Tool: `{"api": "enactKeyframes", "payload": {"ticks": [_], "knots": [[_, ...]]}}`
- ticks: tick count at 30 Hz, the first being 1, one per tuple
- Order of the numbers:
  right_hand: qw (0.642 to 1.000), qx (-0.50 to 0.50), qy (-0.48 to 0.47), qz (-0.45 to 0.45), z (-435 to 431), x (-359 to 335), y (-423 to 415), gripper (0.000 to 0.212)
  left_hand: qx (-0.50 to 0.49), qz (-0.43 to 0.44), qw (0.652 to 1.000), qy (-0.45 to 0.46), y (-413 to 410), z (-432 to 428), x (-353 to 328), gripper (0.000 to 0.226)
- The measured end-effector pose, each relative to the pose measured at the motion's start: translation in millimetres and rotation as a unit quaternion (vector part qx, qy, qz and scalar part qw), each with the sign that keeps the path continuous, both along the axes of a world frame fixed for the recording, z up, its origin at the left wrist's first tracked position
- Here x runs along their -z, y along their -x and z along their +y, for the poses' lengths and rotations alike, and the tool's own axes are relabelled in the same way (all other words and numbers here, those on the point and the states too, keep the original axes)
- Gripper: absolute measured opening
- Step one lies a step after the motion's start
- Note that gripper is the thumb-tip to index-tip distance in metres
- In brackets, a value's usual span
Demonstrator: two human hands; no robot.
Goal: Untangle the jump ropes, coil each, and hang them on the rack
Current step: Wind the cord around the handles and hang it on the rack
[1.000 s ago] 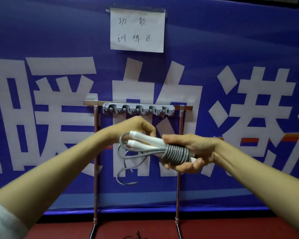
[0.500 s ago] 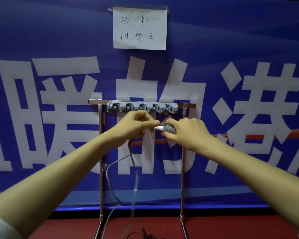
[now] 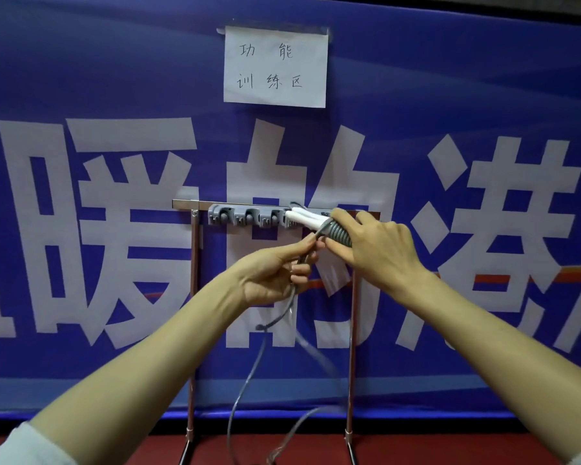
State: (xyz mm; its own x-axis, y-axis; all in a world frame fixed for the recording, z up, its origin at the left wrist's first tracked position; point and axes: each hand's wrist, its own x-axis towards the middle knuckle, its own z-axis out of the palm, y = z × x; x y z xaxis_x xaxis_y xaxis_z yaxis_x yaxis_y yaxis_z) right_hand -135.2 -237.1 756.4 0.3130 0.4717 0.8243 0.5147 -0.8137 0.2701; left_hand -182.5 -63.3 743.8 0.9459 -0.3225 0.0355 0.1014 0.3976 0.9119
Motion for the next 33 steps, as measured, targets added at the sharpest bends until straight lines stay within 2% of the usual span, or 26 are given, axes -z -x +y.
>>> {"api": "enactKeyframes", "payload": {"ticks": [3,6,9,13,17,19,22,24,27,30,33], "knots": [[0.995,-0.028,-0.044,0.083,-1.2,-4.4,6.7,0.045,-0.028,-0.034,0.999,-0.031,1.0,-2.5,-0.2,0.016],[0.986,-0.06,-0.078,0.132,-1.1,-6.9,12.2,0.038,-0.051,-0.061,0.996,-0.026,-1.7,-2.7,1.9,0.023],[0.966,-0.103,-0.108,0.209,-1.9,-5.9,15.1,0.036,-0.073,-0.092,0.992,-0.05,-4.5,-1.9,5.1,0.015],[0.887,-0.197,-0.178,0.378,-3.0,-4.5,17.6,0.03,-0.066,-0.106,0.992,-0.034,-4.6,-0.7,7.6,0.016],[0.781,-0.272,-0.226,0.514,-1.7,-5.5,22.2,0.035,-0.077,-0.137,0.986,-0.056,-5.1,0.7,8.2,0.014],[0.756,-0.287,-0.245,0.534,0.8,-3.8,22.6,0.045,-0.086,-0.151,0.982,-0.075,-5.1,-0.4,6.7,0.014],[0.758,-0.276,-0.265,0.529,3.8,-2.2,20.1,0.058,-0.103,-0.165,0.977,-0.091,-3.7,-4.5,5.9,0.012],[0.741,-0.27,-0.284,0.546,5.0,-0.6,18.0,0.053,-0.109,-0.171,0.975,-0.088,-3.0,-6.3,7.3,0.022],[0.69,-0.297,-0.315,0.579,7.0,3.9,15.6,0.053,-0.116,-0.19,0.969,-0.107,-3.6,-6.5,9.7,0.029],[0.677,-0.313,-0.325,0.581,5.2,3.5,13.9,0.056,-0.112,-0.207,0.958,-0.166,-3.7,-2.4,13.5,0.024],[0.667,-0.312,-0.334,0.589,-2.5,0.1,9.9,0.057,-0.089,-0.206,0.953,-0.205,-1.2,8.8,20.1,0.03]]}}
